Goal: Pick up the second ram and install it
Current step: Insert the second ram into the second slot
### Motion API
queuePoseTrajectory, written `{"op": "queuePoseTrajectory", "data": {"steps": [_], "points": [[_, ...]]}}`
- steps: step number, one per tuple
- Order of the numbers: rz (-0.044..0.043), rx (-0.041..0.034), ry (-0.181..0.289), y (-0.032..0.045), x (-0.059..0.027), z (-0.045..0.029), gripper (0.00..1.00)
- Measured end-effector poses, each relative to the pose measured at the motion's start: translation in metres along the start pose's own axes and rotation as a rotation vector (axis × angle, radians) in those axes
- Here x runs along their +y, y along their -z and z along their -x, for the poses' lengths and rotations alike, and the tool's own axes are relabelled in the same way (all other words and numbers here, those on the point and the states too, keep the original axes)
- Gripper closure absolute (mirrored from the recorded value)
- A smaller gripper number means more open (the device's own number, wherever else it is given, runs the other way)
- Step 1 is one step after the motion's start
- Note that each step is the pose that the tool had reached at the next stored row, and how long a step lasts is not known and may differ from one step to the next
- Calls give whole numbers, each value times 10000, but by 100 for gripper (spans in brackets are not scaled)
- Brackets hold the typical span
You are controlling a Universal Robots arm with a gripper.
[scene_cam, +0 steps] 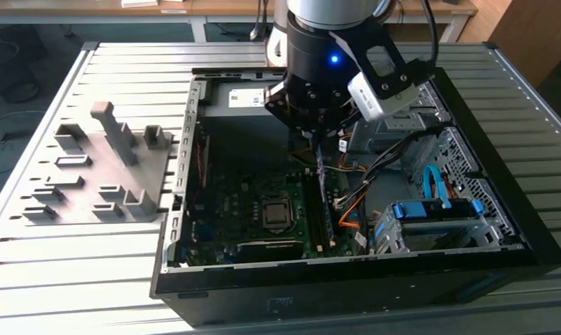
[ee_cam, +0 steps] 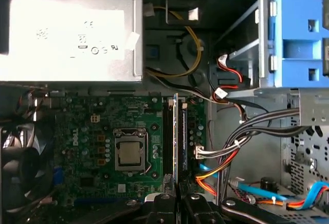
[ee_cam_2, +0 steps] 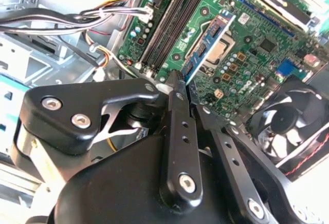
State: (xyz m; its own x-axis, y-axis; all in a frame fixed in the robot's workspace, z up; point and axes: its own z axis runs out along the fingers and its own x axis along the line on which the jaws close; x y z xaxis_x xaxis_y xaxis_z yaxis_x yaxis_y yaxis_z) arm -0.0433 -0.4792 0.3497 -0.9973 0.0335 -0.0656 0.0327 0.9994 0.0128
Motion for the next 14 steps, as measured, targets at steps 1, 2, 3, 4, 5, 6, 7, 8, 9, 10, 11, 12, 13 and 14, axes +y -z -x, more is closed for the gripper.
{"op": "queuePoseTrajectory", "data": {"steps": [1,2,3,4,5,6,7,8,9,10,11,12,13,14], "points": [[-6,-2,-97,0,0,0,86],[-14,-3,-203,0,0,0,86],[-19,-4,-297,-1,0,0,86],[-25,-5,-393,-1,0,0,86],[-32,-7,-490,-2,0,0,86],[-38,-8,-583,-2,0,0,86],[-44,-9,-678,-2,0,0,86],[-51,-10,-773,-3,0,0,86],[-57,-11,-873,-3,0,0,86],[-63,-13,-964,-4,0,0,86],[-69,-13,-1053,-4,0,0,86],[-75,-15,-1136,-4,0,0,86],[-80,-16,-1216,-4,0,0,86],[-85,-17,-1293,-5,0,0,86]]}}
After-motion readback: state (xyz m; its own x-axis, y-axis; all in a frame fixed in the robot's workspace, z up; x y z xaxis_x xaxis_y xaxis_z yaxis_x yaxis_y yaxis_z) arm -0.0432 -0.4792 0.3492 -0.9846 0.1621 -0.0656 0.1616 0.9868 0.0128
